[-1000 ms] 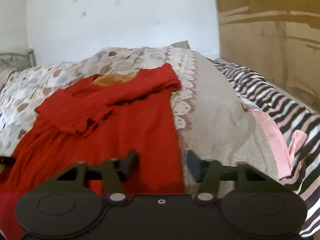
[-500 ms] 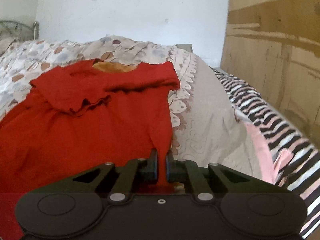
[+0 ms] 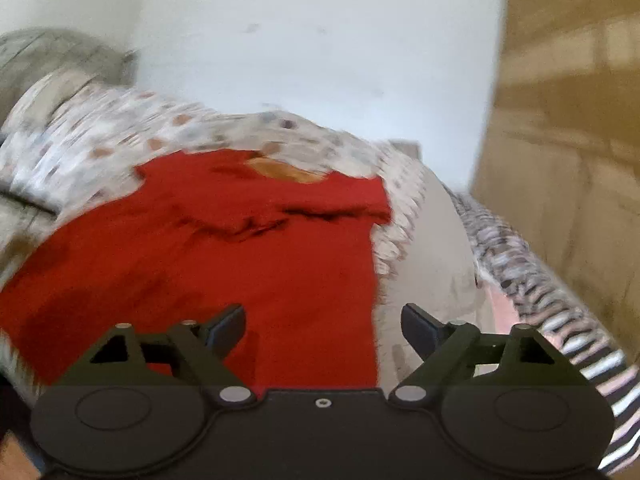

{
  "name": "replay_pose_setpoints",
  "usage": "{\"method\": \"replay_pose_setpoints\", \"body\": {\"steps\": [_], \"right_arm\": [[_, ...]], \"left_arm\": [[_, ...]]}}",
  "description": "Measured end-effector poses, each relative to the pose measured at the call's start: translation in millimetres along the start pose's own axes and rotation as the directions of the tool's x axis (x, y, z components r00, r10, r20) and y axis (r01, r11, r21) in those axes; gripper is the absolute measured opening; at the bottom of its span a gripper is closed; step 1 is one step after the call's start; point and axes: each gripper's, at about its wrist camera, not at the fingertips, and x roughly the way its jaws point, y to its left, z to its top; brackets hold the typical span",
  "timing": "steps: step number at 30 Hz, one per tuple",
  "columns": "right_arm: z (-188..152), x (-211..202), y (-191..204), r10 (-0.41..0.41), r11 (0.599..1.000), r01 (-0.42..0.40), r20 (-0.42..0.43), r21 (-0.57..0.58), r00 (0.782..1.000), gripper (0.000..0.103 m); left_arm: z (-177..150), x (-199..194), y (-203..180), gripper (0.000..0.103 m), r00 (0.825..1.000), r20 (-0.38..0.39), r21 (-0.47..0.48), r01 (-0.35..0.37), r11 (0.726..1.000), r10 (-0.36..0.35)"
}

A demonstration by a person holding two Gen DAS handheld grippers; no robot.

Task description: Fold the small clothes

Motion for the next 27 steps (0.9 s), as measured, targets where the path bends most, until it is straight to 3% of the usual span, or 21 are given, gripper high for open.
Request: {"method": "replay_pose_setpoints", "body": {"steps": [2, 4, 9, 14, 20, 23, 24, 25, 26, 27], "right_arm": [[-10, -15, 18, 0.017, 0.994, -0.015, 0.017, -0.108, 1.0, 0.099], [-23, -28, 37, 0.047, 0.97, -0.041, 0.018, -0.241, 0.999, 0.101], [-52, -36, 83, 0.029, 0.848, -0.019, 0.01, -0.53, 1.0, 0.102], [-69, -11, 104, -0.082, 0.784, 0.041, -0.038, -0.62, 0.996, 0.1], [-67, -1, 103, -0.144, 0.775, 0.134, 0.034, -0.617, 0.989, 0.09], [-64, -6, 99, -0.093, 0.792, 0.09, 0.026, -0.604, 0.995, 0.066], [-64, -8, 99, -0.067, 0.795, 0.057, 0.006, -0.604, 0.998, 0.046], [-64, -10, 100, -0.046, 0.797, 0.032, -0.008, -0.603, 0.999, 0.033], [-64, -15, 101, -0.041, 0.799, 0.028, -0.007, -0.6, 0.999, 0.028], [-62, -18, 102, -0.035, 0.804, 0.03, 0.003, -0.593, 0.999, 0.013]], "left_arm": [[-3, -10, -5, 0.103, 1.0, 0.015, 0.008, -0.002, 1.0, 0.002], [-6, -16, -11, 0.103, 1.0, 0.022, 0.018, 0.001, 1.0, -0.002], [-18, -26, -26, 0.103, 0.996, 0.029, 0.028, 0.084, 0.996, -0.085], [-29, -33, -42, 0.103, 0.991, 0.025, 0.083, 0.133, 0.988, -0.135], [-42, -48, -60, 0.103, 0.979, 0.057, 0.201, 0.178, 0.963, -0.193], [-50, -53, -67, 0.103, 0.972, 0.063, 0.25, 0.205, 0.946, -0.228], [-52, -55, -69, 0.103, 0.969, 0.063, 0.267, 0.214, 0.94, -0.239], [-56, -56, -72, 0.103, 0.966, 0.06, 0.285, 0.223, 0.932, -0.25], [-60, -58, -75, 0.103, 0.962, 0.055, 0.301, 0.239, 0.923, -0.267], [-64, -60, -78, 0.103, 0.958, 0.05, 0.324, 0.251, 0.912, -0.282]]}}
